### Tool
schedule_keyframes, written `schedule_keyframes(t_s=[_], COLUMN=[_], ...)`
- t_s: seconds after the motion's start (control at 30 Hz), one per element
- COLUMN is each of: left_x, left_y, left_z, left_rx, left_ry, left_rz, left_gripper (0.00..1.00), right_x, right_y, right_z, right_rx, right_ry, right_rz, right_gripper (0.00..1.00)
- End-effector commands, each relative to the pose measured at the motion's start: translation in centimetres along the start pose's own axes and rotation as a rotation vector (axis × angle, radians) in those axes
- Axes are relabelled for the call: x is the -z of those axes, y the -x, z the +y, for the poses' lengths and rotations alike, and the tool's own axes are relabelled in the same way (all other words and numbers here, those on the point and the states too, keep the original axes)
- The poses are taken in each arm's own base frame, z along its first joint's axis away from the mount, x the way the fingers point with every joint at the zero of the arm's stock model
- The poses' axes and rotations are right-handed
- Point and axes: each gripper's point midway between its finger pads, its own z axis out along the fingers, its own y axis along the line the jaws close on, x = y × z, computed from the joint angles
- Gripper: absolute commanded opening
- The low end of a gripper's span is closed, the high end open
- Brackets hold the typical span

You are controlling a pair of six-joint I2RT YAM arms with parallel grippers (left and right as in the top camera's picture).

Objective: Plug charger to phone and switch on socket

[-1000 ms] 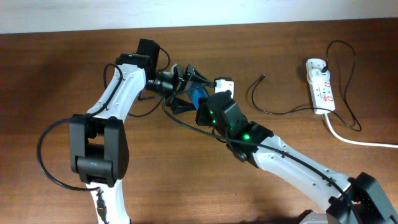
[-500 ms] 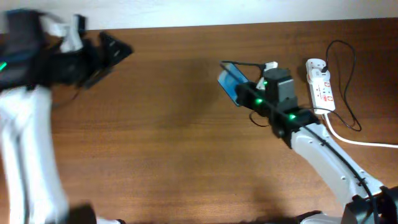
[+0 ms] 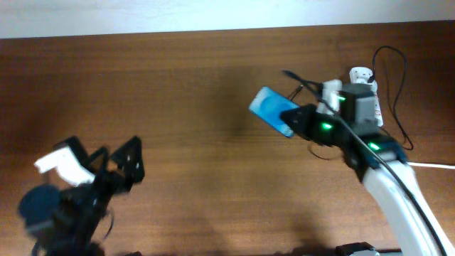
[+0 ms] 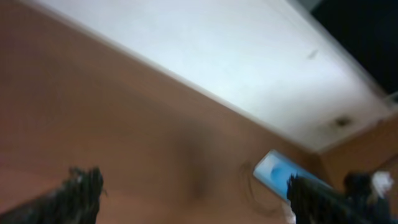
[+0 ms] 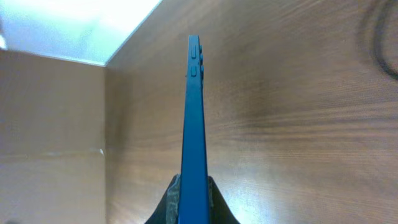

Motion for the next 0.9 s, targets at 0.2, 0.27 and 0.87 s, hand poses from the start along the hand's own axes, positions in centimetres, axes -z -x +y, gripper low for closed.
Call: schedule_keyframes(t_s=[0.2,0.27,0.87], left_x=[-10.9,-12.8,-16.6], left_y=[-9.2,-11.6,-15.1], left_z=[-0.2,-2.8,-7.2], left_rx=[0.689,0.786,1.021], left_ry=[-0.335,-0.367,-0.307], left_rz=[0.551,0.669,0.667], left_gripper=[0.99,0.99,0.70], right_x=[-0.6,-2.2,-9.0], right_y=[-1.3,-0.9,-10.5], right_z=[-2.8,-0.8,7.9], right_rx=[-0.315,-0.314,-0.594], right_ry=[0.071,0.206,0.409], right_rz=[-0.076,-0.105,0.298], right_gripper=[0.04,0.04,0.04])
